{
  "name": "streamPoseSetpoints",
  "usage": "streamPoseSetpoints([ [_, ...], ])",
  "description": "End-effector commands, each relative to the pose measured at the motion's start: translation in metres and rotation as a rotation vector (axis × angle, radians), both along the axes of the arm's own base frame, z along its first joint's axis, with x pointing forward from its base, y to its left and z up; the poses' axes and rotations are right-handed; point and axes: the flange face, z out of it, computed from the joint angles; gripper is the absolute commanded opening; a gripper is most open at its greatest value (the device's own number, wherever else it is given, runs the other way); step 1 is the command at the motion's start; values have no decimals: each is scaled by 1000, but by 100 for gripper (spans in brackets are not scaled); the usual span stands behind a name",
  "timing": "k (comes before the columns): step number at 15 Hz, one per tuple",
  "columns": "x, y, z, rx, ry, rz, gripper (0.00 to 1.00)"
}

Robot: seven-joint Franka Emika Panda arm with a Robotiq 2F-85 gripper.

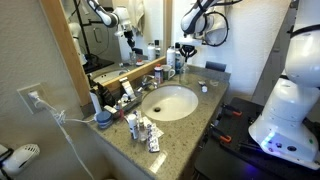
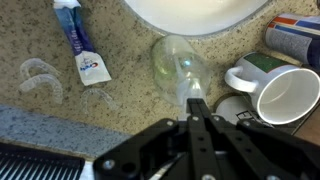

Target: Press the nozzle of the soap bottle

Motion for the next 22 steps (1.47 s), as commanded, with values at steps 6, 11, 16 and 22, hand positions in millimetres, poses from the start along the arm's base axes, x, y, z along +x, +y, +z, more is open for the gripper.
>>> streamPoseSetpoints([
  [6,-18,6,-29,8,-14,-18,0],
  [11,-26,8,-40,14,-20,-26,0],
  [16,-26,9,-41,10,-8,-27,0],
  [22,-26,10,-51,12,19,-24,0],
])
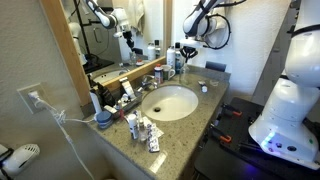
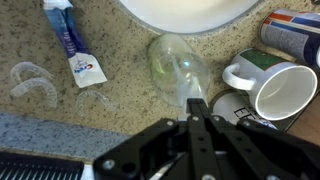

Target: Press the nozzle of the soap bottle

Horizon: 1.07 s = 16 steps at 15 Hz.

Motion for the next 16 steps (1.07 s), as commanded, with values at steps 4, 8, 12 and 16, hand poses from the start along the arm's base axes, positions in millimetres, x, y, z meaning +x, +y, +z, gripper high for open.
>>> streamPoseSetpoints([
  [4,-12,9,-51,25,87,-3,0],
  [8,-13,11,-57,29,92,0,0],
  [12,-16,13,-62,33,102,1,0],
  [16,-19,14,-66,41,109,2,0],
])
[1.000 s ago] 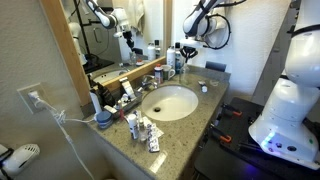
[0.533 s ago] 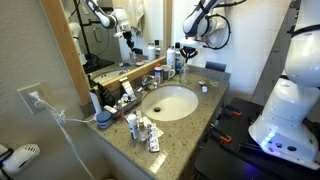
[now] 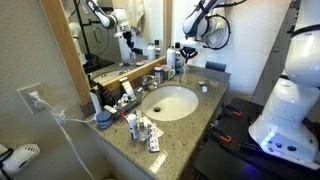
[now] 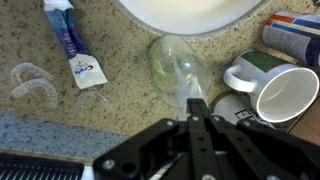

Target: Press the nozzle of the soap bottle

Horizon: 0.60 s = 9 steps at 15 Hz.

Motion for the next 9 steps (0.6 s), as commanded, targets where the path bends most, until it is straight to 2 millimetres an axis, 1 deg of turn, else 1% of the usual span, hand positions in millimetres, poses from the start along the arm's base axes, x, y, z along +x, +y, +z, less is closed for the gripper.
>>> streamPoseSetpoints([
  [1,-20,14,-65,42,105,-1,0],
  [9,-23,15,-68,51,107,-2,0],
])
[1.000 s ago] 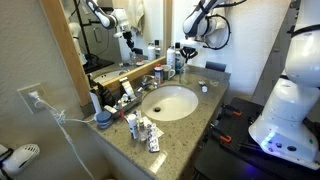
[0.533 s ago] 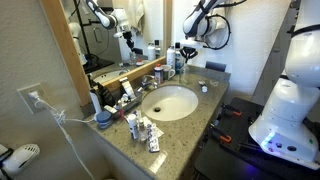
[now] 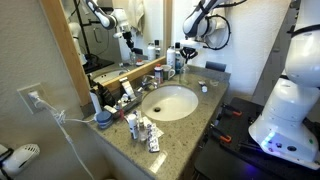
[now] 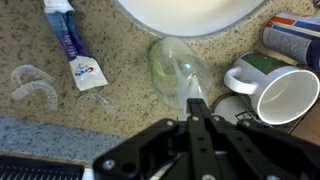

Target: Press the nozzle of the soap bottle

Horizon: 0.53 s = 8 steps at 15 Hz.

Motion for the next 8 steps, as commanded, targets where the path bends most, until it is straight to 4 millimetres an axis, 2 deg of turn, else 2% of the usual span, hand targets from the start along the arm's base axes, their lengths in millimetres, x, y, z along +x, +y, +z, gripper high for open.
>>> streamPoseSetpoints([
  [1,-22,14,-66,46,104,-3,0],
  [8,-17,12,-60,36,91,-1,0],
])
